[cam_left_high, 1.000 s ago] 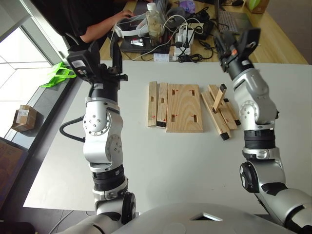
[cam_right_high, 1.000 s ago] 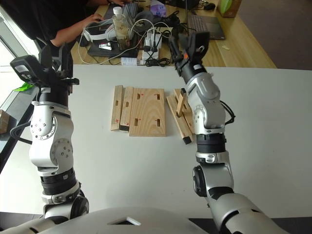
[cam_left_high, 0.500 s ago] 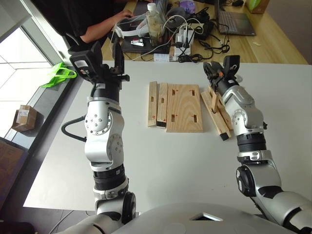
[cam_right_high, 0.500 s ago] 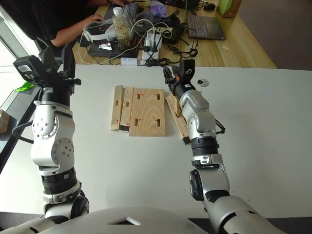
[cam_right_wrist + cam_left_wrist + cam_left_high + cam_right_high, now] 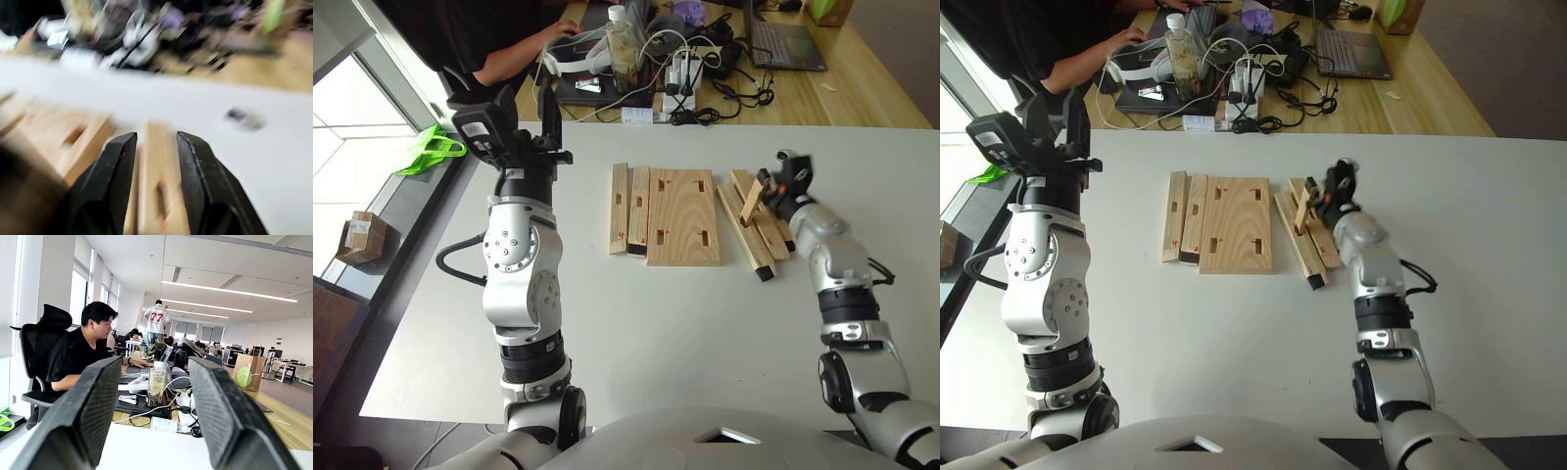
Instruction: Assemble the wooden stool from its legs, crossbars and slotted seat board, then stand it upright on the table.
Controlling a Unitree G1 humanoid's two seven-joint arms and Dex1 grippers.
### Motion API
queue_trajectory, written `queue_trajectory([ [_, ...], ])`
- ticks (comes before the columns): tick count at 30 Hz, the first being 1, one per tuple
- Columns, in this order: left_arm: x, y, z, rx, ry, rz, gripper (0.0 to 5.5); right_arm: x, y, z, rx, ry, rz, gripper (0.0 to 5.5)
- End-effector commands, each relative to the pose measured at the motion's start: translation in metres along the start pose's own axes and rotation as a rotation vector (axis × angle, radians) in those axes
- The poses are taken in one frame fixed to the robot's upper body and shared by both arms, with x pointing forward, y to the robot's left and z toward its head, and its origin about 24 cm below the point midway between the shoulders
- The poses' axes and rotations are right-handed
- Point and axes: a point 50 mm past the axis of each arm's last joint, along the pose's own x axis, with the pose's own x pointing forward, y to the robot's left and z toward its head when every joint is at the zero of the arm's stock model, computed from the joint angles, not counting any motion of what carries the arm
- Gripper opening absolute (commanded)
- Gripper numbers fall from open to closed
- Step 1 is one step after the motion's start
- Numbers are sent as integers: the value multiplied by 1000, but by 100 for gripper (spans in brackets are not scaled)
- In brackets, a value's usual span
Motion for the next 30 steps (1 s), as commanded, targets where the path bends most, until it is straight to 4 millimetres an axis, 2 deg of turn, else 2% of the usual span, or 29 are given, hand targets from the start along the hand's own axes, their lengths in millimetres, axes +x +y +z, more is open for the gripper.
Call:
queue_trajectory([
  [1,-2,1,-6,10,55,5,247,-11,46,7,16,-43,245,152],
  [4,-2,1,-6,10,65,5,247,-13,50,20,33,-96,239,152],
  [8,-3,0,-7,9,74,5,247,-6,29,42,17,-155,81,152],
  [10,-4,0,-8,6,79,6,247,4,21,47,-13,-115,-6,152],
  [13,-4,-3,-9,1,85,9,247,26,18,53,26,3,-52,195],
  [15,-4,-3,-10,-2,86,9,247,36,16,51,-6,86,-87,224],
  [20,-5,-6,-12,-10,95,9,247,51,8,44,-21,277,-101,224],
  [25,-6,-8,-13,-15,102,7,247,57,8,37,20,458,-18,224],
  [29,-6,-8,-14,-17,106,3,247,58,12,37,31,507,46,224],
  [30,-6,-8,-14,-17,106,3,247,58,13,37,27,516,57,205],
])
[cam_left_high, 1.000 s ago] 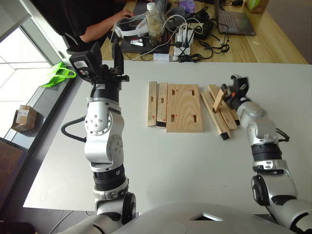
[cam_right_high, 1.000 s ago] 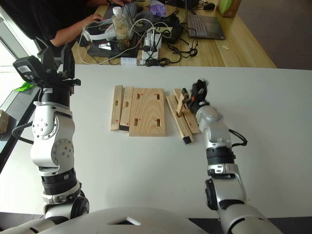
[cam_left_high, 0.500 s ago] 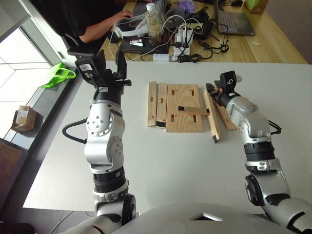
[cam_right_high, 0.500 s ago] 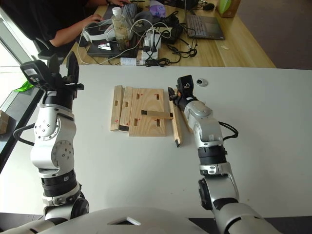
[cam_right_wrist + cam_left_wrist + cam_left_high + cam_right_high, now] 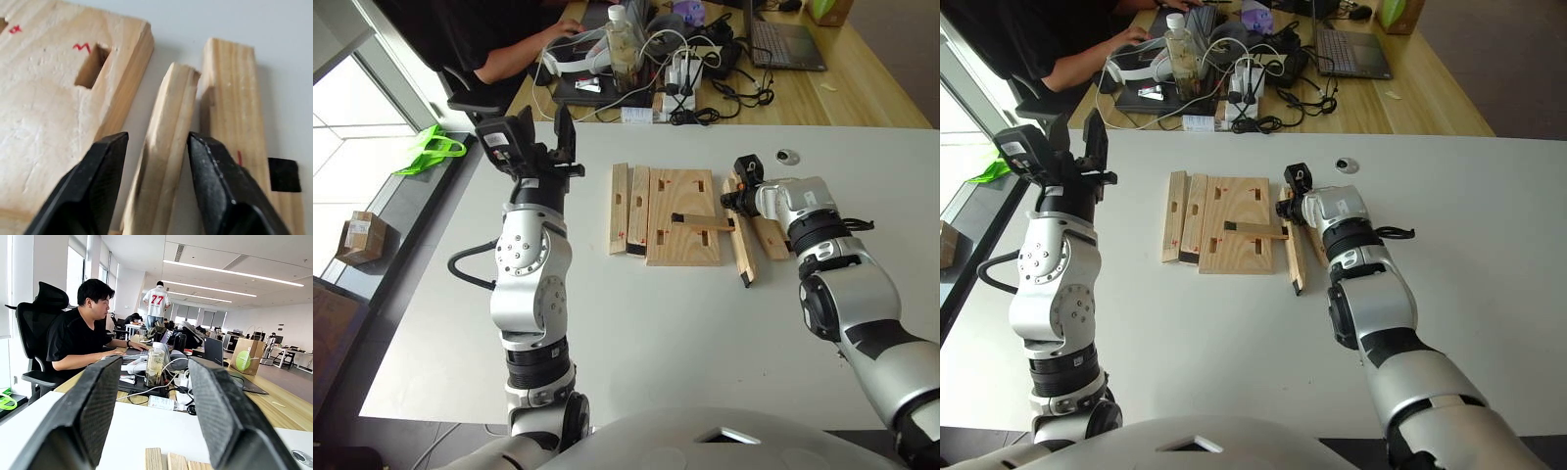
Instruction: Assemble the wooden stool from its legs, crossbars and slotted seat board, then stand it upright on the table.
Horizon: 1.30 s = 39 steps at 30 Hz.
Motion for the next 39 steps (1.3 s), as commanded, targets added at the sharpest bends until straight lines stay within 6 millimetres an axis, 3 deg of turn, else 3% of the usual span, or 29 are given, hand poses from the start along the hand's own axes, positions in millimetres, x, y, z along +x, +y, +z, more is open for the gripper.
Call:
queue_trajectory([
  [1,0,-2,-2,-2,18,1,247,-2,4,10,-27,13,28,197],
  [8,0,-4,-4,-9,24,-12,247,-12,-4,38,106,-203,56,99],
  [15,0,-3,-4,-7,21,-4,247,-16,-5,43,80,-230,115,96],
  [20,1,0,-4,-5,24,2,247,-46,6,84,84,-492,320,96],
  [24,3,6,0,-9,16,17,247,-78,4,96,99,-660,408,95],
  [27,1,10,2,-11,11,34,247,-91,0,81,193,-728,426,95],
  [34,-1,14,3,-9,9,53,247,-93,1,3,480,-826,308,95],
  [39,-5,15,-3,-11,26,55,247,-98,4,-13,625,-1003,175,95],
])
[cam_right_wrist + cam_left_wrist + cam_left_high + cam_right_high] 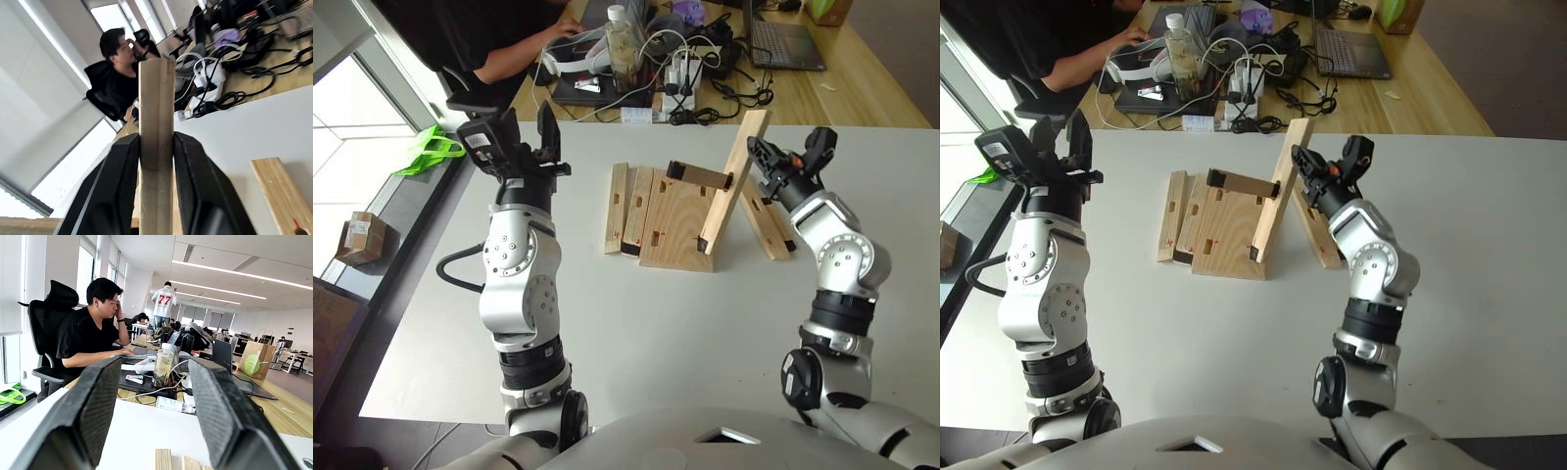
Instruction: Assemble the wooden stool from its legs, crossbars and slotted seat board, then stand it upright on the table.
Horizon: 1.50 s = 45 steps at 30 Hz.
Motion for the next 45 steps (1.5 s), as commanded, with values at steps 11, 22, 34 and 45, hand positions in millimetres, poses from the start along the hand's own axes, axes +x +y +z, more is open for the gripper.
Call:
queue_trajectory([
  [11,-4,7,-3,13,28,-10,247,-52,7,-37,29,-202,-233,95],
  [22,-24,18,-26,35,131,-77,247,-57,30,-26,115,-356,-156,94],
  [34,-24,43,-63,250,535,-298,247,-42,41,-49,91,-384,-146,94],
  [45,-25,54,-85,266,794,-465,247,-25,39,-69,7,-467,-204,94],
])
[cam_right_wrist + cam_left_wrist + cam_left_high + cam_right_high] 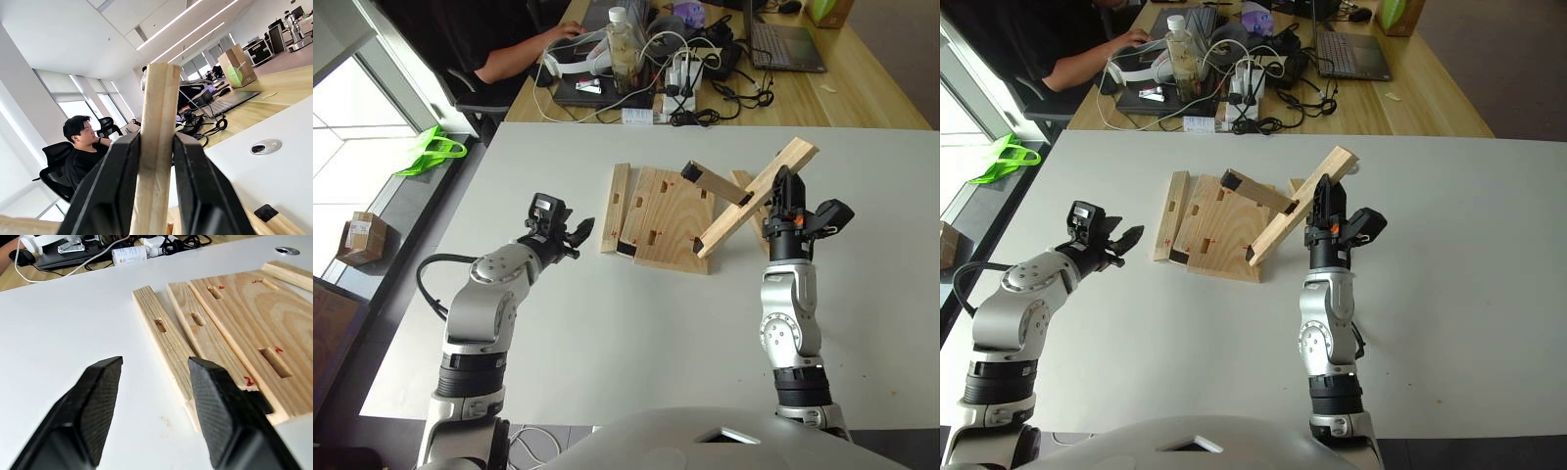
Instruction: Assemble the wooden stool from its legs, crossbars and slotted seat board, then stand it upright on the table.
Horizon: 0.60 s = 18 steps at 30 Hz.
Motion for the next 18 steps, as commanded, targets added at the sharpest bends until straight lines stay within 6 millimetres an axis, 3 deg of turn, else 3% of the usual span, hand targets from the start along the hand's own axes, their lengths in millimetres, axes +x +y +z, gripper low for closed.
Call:
queue_trajectory([
  [1,4,3,-1,-9,68,-68,247,8,32,-20,81,-23,-33,94],
  [10,4,-8,7,-63,95,-248,247,4,47,-29,-87,-91,86,94],
  [18,7,-13,21,-22,122,-359,247,12,49,-27,-118,-186,44,94],
])
